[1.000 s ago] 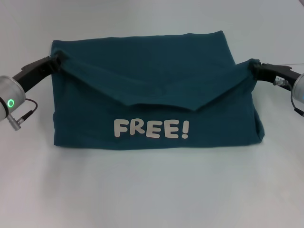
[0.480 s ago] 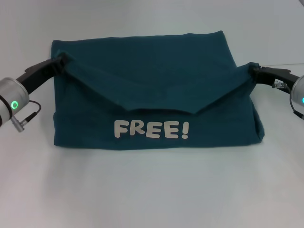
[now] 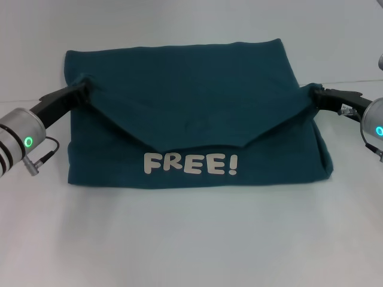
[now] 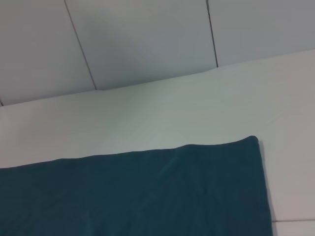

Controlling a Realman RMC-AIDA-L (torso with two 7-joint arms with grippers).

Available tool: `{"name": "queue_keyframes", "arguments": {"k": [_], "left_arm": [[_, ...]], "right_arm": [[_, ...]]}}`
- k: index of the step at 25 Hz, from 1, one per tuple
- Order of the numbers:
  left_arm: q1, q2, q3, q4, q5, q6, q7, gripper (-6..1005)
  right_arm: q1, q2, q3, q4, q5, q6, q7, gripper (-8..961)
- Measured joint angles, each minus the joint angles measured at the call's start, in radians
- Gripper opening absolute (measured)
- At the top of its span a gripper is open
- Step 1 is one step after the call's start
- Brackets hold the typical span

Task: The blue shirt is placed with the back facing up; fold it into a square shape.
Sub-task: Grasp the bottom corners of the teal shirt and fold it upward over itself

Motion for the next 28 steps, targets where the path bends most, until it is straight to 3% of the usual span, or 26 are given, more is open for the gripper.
{"name": "queue_keyframes", "arguments": {"k": [15,22,28], "left_arm": [[-0.005,-0.001,0.001,0.001,0.000,0.000,0.003,52],[-0.006,-0.005,0.050,0.008,0.004,0.000,0.003,53],[0.008,0.005,0.039,0.036,-0.005,0.000,-0.007,293]], "right_arm": [[0.007,0.005,-0.005,0.000,0.011,0.005,-0.001,65],[0.008,0.009,-0.050,-0.006,0.012,0.000,-0.003,96],[0.007,0.009,-0.056,-0.020,0.015,0.004,0.002,327]]}}
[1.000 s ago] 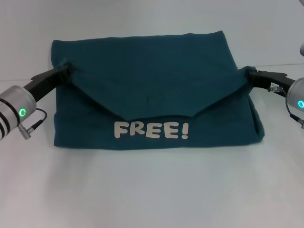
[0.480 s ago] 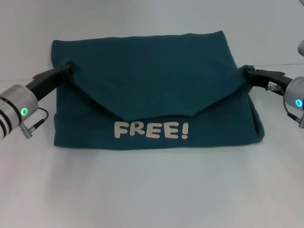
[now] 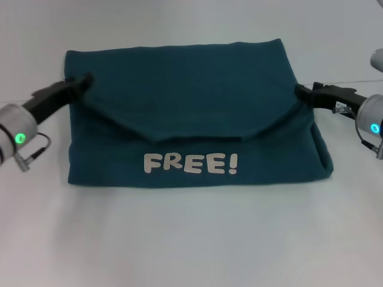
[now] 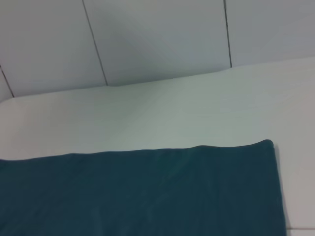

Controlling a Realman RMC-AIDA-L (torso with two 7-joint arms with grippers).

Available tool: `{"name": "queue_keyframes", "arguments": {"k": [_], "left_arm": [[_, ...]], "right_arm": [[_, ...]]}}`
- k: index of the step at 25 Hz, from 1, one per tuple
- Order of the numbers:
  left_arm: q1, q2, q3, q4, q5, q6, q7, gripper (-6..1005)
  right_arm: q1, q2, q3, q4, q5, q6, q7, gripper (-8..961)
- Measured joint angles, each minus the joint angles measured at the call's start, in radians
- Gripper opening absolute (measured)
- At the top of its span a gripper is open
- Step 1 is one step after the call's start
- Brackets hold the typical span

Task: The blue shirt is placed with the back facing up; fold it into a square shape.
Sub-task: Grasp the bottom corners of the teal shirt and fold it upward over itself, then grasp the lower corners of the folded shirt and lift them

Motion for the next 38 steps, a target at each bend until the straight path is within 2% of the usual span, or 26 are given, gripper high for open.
{"name": "queue_keyframes", "arguments": {"k": [5,10,14,17,23,27,28,32,34,38], "left_arm": [[0.028,-0.002,-0.003,0.066,-0.029,0.000,-0.008,484],[0.066,0.003,0.025,0.108,-0.050,0.007,-0.059,715],[0.135,0.004,0.135,0.168,-0.046,0.027,-0.173,716],[0.207,-0.001,0.219,0.239,-0.044,0.093,-0.251,716],[0.305,-0.007,0.267,0.330,0.019,0.233,-0.308,715],[0.320,-0.007,0.268,0.344,0.073,0.271,-0.310,710],[0.327,-0.007,0.267,0.352,0.126,0.303,-0.310,709],[0.330,-0.008,0.270,0.353,0.173,0.344,-0.311,710],[0.331,-0.010,0.270,0.354,0.187,0.357,-0.312,709],[0.339,-0.016,0.272,0.355,0.218,0.373,-0.312,709]], "right_arm": [[-0.006,-0.004,-0.001,-0.020,0.031,-0.016,0.002,570],[-0.014,-0.012,-0.002,-0.026,0.033,-0.054,0.004,657],[-0.048,-0.018,-0.012,-0.035,0.028,-0.137,0.033,726],[-0.096,-0.022,-0.043,-0.076,0.026,-0.232,0.109,760],[-0.205,-0.042,-0.173,-0.183,0.025,-0.417,0.304,754],[-0.256,-0.064,-0.224,-0.230,0.021,-0.489,0.418,752],[-0.265,-0.073,-0.237,-0.236,0.011,-0.499,0.447,751],[-0.269,-0.110,-0.273,-0.240,-0.077,-0.510,0.581,749],[-0.260,-0.116,-0.277,-0.241,-0.132,-0.519,0.631,748],[-0.237,-0.112,-0.281,-0.244,-0.220,-0.527,0.690,746]]}}
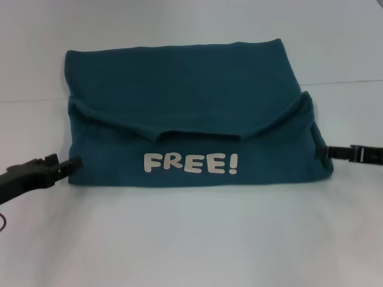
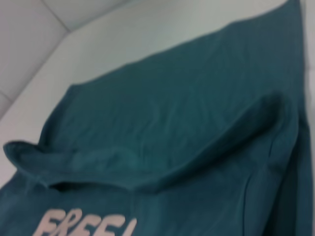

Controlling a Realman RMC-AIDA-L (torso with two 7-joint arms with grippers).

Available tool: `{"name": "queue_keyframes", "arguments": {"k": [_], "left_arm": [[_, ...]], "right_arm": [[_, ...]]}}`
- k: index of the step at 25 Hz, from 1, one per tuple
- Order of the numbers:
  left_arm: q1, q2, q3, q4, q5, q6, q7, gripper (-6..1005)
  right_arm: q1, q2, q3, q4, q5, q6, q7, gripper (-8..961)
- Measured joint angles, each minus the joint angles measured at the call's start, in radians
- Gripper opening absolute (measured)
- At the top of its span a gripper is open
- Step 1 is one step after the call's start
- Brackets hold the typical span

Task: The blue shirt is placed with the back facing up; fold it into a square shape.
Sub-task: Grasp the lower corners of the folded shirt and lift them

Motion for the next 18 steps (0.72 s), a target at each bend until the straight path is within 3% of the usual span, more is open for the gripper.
{"name": "queue_keyframes", "arguments": {"k": [5,13,18], "left_arm": [[0.012,-0.003,0.006,0.001,0.009,0.006,0.004,710],[0.018,-0.006,0.007,0.000,0.009,0.006,0.006,711],[0.018,-0.006,0.007,-0.001,0.009,0.006,0.004,710]], "right_arm": [[0.031,0.015,-0.007,0.010,-0.098,0.031,0.045,745],[0.053,0.048,-0.008,0.006,-0.118,0.089,0.037,744],[0.061,0.057,-0.020,0.011,-0.120,0.130,0.034,685]]}}
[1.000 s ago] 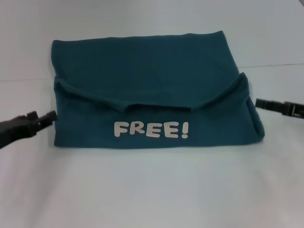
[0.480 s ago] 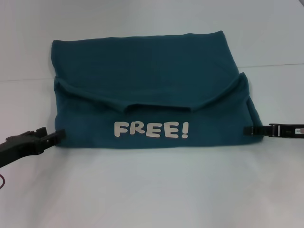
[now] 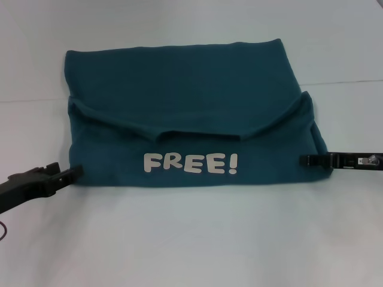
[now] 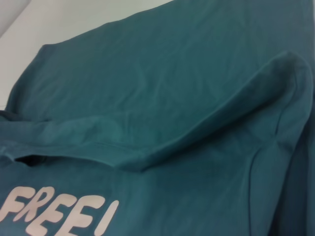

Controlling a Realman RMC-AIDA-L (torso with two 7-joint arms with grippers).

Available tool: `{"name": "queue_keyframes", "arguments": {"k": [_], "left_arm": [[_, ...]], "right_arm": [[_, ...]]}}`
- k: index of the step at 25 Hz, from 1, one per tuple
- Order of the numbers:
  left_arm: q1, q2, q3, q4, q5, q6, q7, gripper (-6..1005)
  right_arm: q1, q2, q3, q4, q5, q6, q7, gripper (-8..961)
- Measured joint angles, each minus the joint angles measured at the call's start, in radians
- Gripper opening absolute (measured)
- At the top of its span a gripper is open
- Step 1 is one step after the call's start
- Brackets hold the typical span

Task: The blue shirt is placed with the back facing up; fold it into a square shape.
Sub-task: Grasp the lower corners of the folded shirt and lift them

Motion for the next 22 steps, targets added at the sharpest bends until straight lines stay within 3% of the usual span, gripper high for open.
{"name": "queue_keyframes", "arguments": {"k": [4,9,20,22], "left_arm": [[-0.001,0.000,0.000,0.001,0.000,-0.001,-0.002,709],[-0.006,0.000,0.000,0.001,0.000,-0.007,-0.002,710],[-0.009,0.000,0.002,-0.001,0.000,-0.011,0.002,711],[-0.009,0.000,0.002,-0.002,0.000,-0.011,0.002,711]], "right_arm": [[0.001,0.002,-0.008,0.002,-0.001,0.011,0.006,637],[0.002,0.003,-0.011,0.014,-0.001,0.028,0.008,465],[-0.005,0.003,-0.005,0.020,0.009,0.031,0.000,248],[-0.011,0.003,-0.003,0.017,0.021,0.027,-0.006,162]]}}
